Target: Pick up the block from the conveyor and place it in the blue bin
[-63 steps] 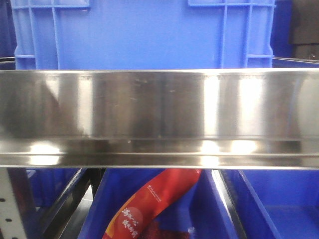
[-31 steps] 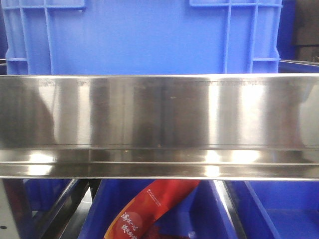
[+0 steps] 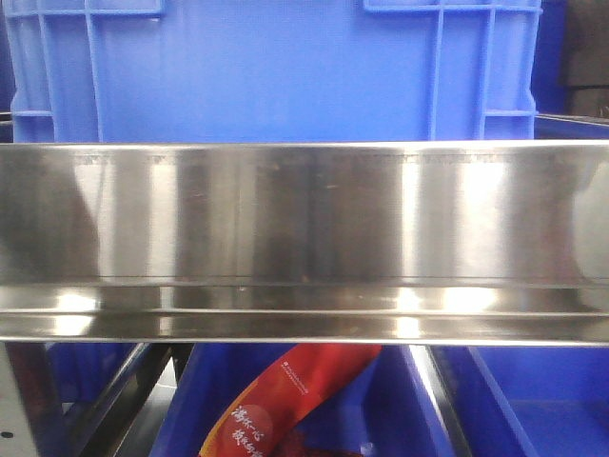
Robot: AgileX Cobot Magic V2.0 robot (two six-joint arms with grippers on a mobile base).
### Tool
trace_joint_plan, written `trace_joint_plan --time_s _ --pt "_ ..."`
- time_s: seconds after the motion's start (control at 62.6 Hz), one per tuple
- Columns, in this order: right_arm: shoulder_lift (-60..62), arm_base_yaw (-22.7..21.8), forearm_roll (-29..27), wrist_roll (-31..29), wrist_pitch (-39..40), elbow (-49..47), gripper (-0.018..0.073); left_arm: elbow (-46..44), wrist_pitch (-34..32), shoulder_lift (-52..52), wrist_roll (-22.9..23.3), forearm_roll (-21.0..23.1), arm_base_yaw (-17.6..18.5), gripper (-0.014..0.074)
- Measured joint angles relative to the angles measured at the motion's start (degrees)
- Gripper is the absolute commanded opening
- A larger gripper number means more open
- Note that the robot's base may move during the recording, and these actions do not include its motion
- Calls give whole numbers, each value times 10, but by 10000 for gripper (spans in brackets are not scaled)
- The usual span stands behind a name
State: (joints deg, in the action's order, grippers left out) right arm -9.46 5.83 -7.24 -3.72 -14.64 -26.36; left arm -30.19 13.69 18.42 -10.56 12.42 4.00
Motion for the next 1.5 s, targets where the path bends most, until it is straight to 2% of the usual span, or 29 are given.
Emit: trace_joint_plan --time_s 0.272,0.384,0.464,0.512,0.639,0.847,0.991,1.135,1.247,1.295,1.375,1.439,1.503 --pt "-116 0 -1 -44 0 -97 -155 -136 86 82 -49 0 0 -111" --pt "-176 1 -16 -47 1 -135 -155 -188 112 128 -55 20 9 -111" --pt "-220 11 -21 -48 4 -160 -155 -216 117 163 -66 48 26 -111" --pt "-252 23 -23 -48 5 -179 -155 -234 118 189 -87 65 45 -111" --pt "-322 68 -23 -48 6 -229 -155 -273 119 245 -123 76 96 -111" --pt "-424 172 -24 -48 22 -315 -155 -327 63 348 -134 81 185 -111" --pt "-495 232 -24 -48 71 -351 -155 -353 10 428 -135 91 236 -111" --pt "-558 250 -24 -48 139 -354 -155 -359 -45 499 -135 101 270 -96" --pt "-602 251 -24 -48 159 -357 -144 -360 -53 538 -135 104 278 43" --pt "-617 251 -24 -48 160 -357 -113 -360 -54 551 -135 104 280 103" --pt "-634 251 -24 -48 159 -357 19 -360 -54 564 -135 104 280 214" --pt "-646 251 -24 -48 146 -357 158 -360 -55 570 -135 104 280 286" --pt "-652 251 -30 -48 137 -357 341 -360 -55 571 -135 104 280 338"
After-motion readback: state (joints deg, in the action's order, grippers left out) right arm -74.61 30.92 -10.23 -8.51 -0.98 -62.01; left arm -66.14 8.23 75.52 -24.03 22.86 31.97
